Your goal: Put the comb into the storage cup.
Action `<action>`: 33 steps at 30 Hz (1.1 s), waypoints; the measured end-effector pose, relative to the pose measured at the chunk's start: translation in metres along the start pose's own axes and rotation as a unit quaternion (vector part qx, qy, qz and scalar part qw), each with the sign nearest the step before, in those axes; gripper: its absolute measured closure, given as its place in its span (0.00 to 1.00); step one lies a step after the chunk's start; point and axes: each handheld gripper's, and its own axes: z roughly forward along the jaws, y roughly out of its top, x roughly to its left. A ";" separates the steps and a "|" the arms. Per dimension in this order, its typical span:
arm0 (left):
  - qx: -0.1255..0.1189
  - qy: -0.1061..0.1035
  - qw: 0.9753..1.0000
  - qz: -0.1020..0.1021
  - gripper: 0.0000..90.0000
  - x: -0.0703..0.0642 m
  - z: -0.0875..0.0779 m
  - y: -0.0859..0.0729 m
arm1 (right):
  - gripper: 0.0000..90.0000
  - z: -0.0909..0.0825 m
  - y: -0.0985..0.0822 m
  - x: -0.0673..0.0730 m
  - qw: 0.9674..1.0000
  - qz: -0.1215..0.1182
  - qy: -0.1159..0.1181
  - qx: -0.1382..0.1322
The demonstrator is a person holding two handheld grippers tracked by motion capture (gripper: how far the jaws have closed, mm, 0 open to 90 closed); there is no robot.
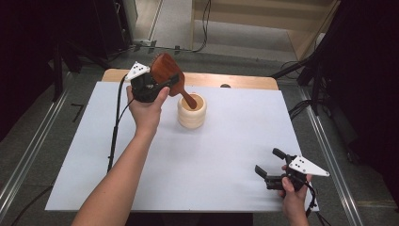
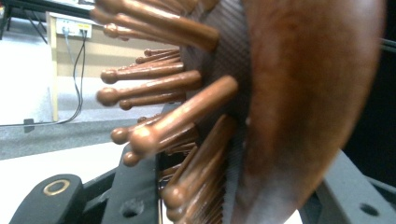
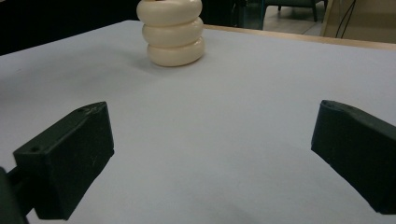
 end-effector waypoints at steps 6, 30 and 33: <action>0.009 0.000 1.000 -0.002 0.64 0.001 0.005 -0.006 | 0.00 0.000 0.000 0.000 1.000 0.000 0.001 -0.001; 0.032 0.011 0.999 -0.009 0.64 -0.001 0.024 -0.033 | 0.00 0.000 0.000 -0.001 1.000 0.004 0.005 -0.002; 0.031 0.011 0.999 -0.011 0.63 -0.001 0.026 -0.035 | 0.00 0.000 0.000 -0.001 1.000 0.004 0.006 -0.003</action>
